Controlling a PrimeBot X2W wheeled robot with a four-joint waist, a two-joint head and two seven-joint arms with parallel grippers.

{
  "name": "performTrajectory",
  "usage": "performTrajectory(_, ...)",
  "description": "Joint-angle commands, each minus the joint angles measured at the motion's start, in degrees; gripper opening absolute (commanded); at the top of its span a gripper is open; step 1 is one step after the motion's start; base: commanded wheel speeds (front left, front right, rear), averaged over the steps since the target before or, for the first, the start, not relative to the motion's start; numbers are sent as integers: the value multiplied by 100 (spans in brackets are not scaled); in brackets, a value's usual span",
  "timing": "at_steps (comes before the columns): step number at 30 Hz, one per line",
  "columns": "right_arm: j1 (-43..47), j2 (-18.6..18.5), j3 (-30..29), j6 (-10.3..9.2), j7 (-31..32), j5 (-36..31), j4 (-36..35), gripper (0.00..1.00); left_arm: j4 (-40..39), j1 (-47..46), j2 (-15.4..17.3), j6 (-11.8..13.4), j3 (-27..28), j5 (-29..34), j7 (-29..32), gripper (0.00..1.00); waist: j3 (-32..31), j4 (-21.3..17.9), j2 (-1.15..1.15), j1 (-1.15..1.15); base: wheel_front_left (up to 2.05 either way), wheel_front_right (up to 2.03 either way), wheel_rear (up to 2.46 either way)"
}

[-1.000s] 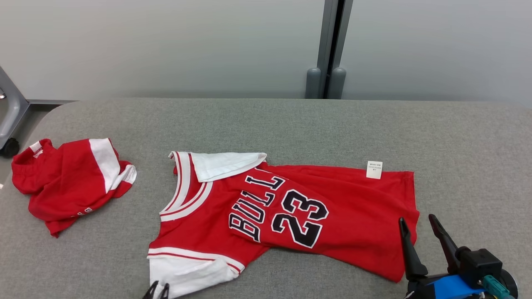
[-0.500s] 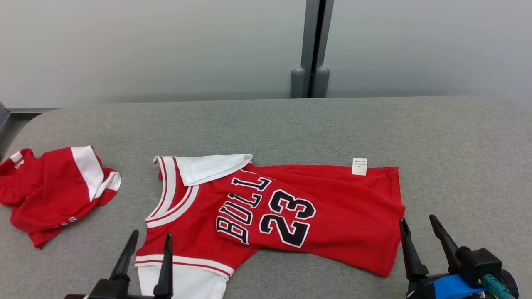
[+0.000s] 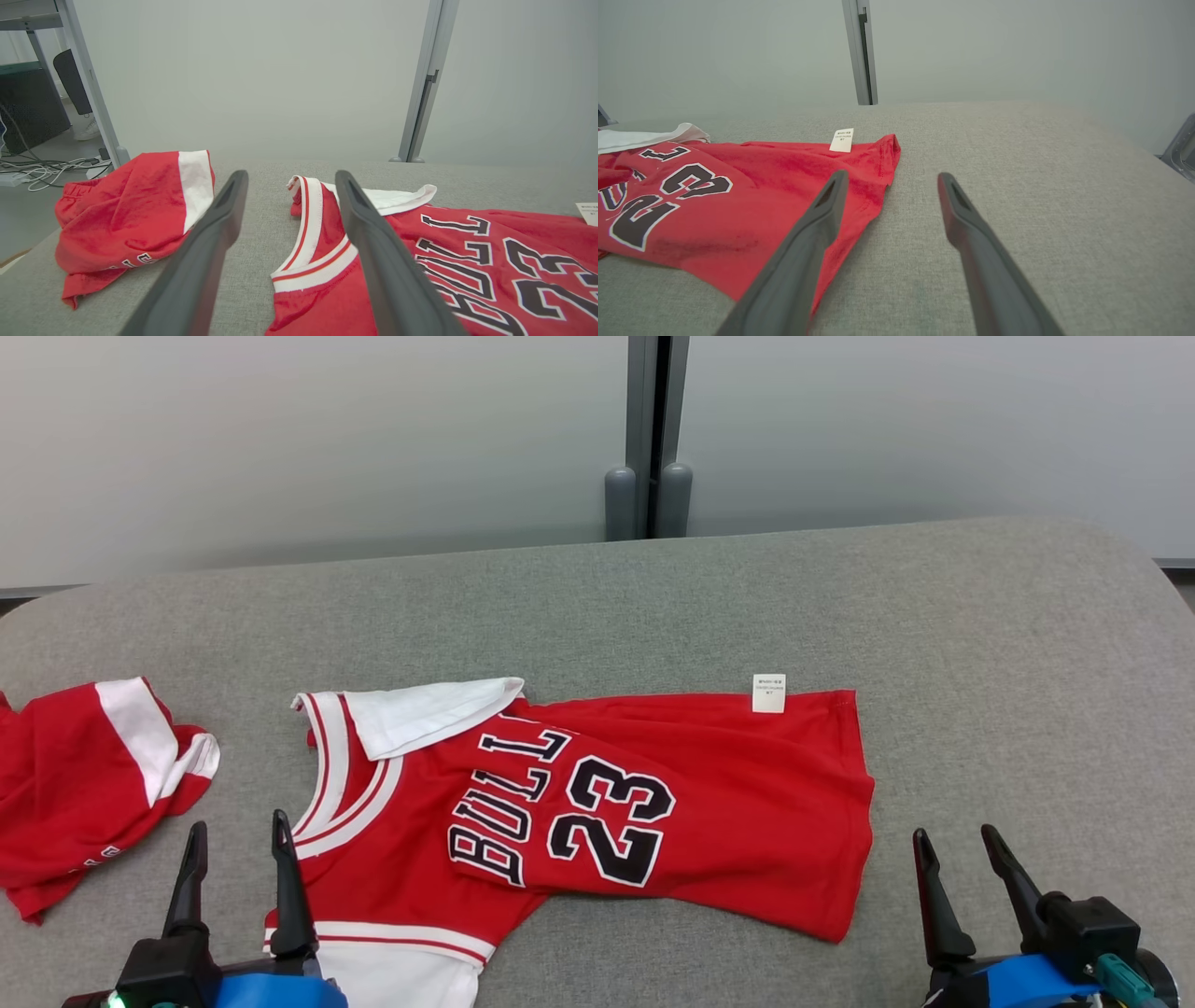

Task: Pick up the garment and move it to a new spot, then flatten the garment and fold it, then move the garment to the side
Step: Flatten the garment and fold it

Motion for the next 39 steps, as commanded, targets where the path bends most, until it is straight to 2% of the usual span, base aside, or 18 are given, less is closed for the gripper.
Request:
performTrajectory(1,-52,-8,-19,1,-21,-33,54,100,20,-72,-16,36,46,55,-2,100,5,-10,-1,-1,0,0,0)
performTrajectory(10,-384,-69,-3,1,-21,-117,192,100,12,-110,-82,45,94,225,-2,100,52,47,-1,-1,0,0,0)
performTrajectory(17,-1259,-360,187,1,-21,-156,620,100,-17,-180,-106,62,-76,251,-2,100,159,199,-1,-1,0,0,0)
performTrajectory(30,-2714,-885,364,1,0,-75,3120,100,-48,-381,-116,144,-470,120,-2,100,490,680,-1,-1,0,0,0)
performTrajectory(39,-3221,-968,506,1,33,196,4420,100,-18,-491,-116,227,-671,28,-2,100,677,958,-1,-1,0,0,0)
